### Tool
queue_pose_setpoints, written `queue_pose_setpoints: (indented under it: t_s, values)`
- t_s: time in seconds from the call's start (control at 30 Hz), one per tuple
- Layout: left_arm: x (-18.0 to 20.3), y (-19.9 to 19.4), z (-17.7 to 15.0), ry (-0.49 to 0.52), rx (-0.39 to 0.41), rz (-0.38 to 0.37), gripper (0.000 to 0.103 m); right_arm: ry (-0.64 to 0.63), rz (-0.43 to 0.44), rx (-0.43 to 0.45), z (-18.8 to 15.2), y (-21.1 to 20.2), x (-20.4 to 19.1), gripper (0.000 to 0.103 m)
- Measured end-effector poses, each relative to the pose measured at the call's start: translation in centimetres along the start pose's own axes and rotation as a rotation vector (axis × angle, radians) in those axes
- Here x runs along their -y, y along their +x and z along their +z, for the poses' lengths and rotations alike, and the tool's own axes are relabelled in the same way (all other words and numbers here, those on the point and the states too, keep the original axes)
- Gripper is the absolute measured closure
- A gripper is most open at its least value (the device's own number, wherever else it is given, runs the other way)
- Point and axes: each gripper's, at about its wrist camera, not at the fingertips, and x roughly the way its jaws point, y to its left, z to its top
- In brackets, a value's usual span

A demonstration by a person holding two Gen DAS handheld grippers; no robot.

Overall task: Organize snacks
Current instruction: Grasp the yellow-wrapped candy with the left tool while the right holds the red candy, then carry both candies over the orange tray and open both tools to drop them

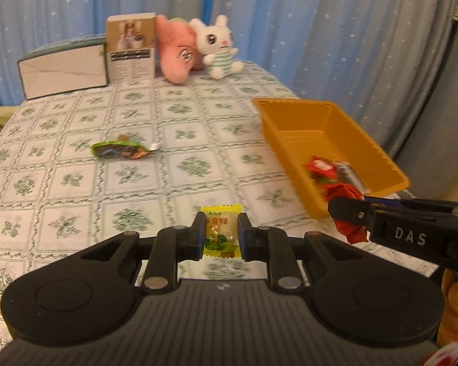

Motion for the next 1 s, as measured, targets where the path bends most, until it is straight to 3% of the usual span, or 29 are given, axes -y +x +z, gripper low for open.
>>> queue_pose_setpoints:
  t_s: [0.37, 0.7, 1.0]
  values:
    - [5.1, 0.1, 2.0, 0.055, 0.016, -0.082, 0.084, 0.068, -0.111, 0.044, 1.4, -3.5, 4.5, 0.077]
    - [8.2, 1.6, 3.9, 0.101, 0.018, -0.122, 0.084, 0.139, -0.148, 0.093, 3.3, -4.8, 8.8, 0.077]
    - [10.2, 4.3, 5.4, 0.121, 0.002, -0.139, 0.084, 0.142, -0.15, 0.087, 4.8, -3.7, 11.1, 0.076]
